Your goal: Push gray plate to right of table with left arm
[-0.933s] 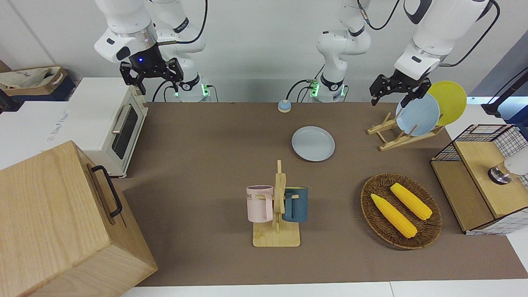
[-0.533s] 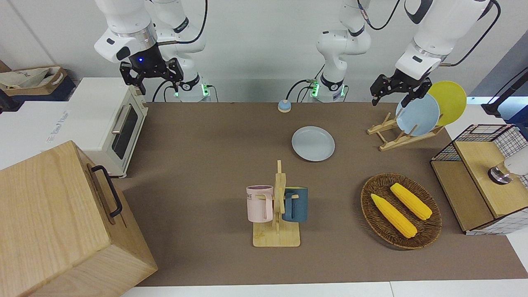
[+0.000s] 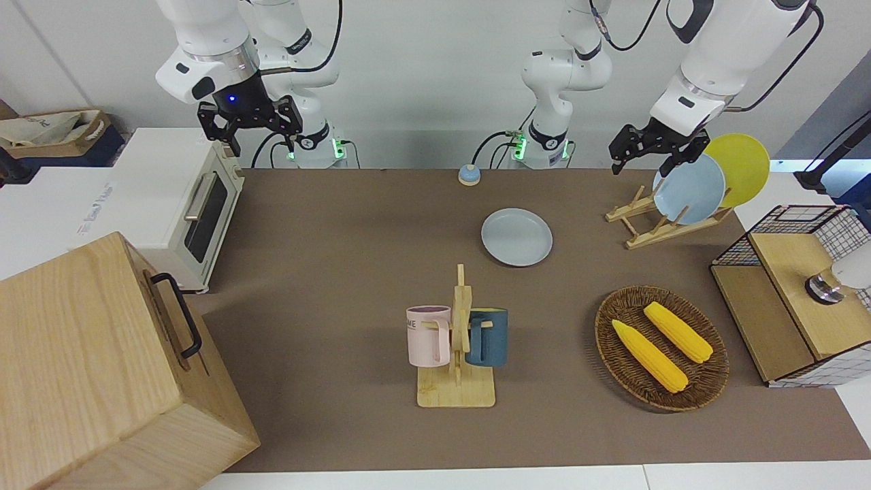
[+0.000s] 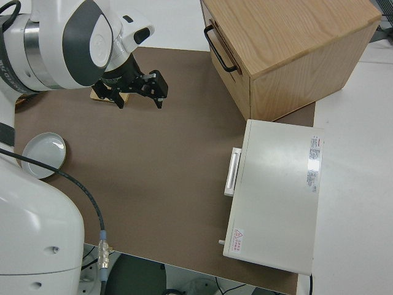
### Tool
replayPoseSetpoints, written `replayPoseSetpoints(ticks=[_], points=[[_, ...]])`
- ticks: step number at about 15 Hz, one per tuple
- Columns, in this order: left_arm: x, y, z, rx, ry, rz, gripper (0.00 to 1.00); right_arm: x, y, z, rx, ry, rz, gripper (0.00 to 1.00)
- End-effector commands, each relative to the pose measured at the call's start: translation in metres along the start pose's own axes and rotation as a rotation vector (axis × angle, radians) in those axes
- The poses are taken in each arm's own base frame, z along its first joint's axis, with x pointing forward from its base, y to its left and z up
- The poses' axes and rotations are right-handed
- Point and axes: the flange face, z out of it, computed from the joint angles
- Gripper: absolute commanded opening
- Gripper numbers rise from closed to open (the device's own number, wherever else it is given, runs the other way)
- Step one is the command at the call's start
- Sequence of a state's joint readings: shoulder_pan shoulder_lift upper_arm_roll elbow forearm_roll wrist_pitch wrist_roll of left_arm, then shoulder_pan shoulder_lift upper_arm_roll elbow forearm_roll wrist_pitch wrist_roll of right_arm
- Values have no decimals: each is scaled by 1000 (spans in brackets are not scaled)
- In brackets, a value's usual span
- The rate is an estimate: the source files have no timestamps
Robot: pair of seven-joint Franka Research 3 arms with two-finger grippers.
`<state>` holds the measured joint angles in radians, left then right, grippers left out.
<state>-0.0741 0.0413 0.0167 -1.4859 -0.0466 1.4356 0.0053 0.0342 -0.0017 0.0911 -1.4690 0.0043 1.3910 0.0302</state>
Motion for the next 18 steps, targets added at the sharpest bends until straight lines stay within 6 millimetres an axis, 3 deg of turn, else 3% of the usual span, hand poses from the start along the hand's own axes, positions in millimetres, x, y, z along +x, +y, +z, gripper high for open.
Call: replayPoseSetpoints(ticks=[1,7,9,13,14,15,18], points=[[-2,4,16,-6,-51,-10,991,-4,3,-3,8,-4,3,983],[-5,16,47,-7,-88,13,987,-4,2,-3,7,-4,2,983],[-12,15,65,-8,-48,12,987,-4,3,-3,8,-5,5,983],[-33,23,115,-3,-7,25,987,-4,2,-3,7,-4,2,983],[-38,25,139,-2,0,30,987,-4,2,-3,7,-5,2,983],[-43,35,150,-6,11,45,987,-4,2,-3,9,-4,3,983],[-58,39,192,-5,32,52,987,-4,2,-3,7,-4,3,983]])
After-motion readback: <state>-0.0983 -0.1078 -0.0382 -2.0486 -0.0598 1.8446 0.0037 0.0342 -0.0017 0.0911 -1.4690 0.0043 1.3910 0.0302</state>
